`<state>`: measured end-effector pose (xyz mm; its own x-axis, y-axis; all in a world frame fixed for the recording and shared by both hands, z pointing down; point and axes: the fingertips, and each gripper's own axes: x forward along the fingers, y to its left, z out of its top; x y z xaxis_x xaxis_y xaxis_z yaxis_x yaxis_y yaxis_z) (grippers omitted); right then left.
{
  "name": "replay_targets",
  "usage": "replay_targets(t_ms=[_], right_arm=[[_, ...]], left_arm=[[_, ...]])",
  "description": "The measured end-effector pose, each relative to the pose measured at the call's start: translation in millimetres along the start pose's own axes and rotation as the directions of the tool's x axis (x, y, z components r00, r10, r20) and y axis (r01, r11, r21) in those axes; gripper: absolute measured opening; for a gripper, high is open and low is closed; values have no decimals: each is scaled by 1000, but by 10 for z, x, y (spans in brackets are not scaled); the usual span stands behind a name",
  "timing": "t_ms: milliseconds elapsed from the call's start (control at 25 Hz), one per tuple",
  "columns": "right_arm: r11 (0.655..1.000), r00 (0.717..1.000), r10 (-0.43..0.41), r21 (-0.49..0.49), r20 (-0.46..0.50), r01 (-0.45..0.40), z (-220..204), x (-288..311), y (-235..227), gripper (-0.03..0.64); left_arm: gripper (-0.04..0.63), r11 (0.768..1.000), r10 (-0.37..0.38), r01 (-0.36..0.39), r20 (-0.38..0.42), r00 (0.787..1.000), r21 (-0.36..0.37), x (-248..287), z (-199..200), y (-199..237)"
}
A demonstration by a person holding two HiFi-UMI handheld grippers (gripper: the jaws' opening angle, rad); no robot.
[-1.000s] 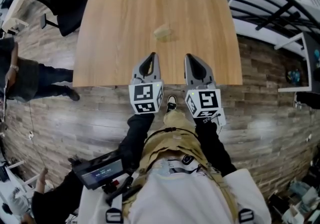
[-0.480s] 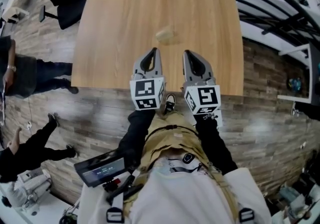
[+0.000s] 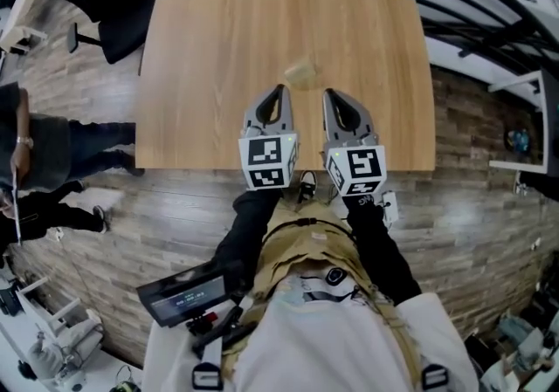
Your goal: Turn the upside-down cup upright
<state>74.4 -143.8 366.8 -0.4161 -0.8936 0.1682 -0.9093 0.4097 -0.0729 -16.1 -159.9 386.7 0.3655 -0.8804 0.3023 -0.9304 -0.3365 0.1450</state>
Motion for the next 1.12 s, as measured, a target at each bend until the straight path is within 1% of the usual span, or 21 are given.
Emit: replay_targets(t_ms=[240, 480, 760, 1120], right_arm=[[1000, 997, -21, -5, -74, 21, -228, 232, -84, 21], [1000, 986, -15, -3, -164, 15, -622, 505, -190, 23], [1000, 965, 10, 6, -262, -8, -1088, 764, -265, 23], [1000, 932, 22, 21, -362, -15, -1587, 1098, -411, 23]], left_arm=[[2, 1000, -21, 19, -61, 998, -20, 174, -196, 72], [2, 999, -21, 16, -129, 991, -42, 395, -518, 184], [2, 997, -20, 2, -214, 977, -82, 637, -903, 330], [2, 996, -16, -12, -312, 950, -86, 890, -1264, 544]])
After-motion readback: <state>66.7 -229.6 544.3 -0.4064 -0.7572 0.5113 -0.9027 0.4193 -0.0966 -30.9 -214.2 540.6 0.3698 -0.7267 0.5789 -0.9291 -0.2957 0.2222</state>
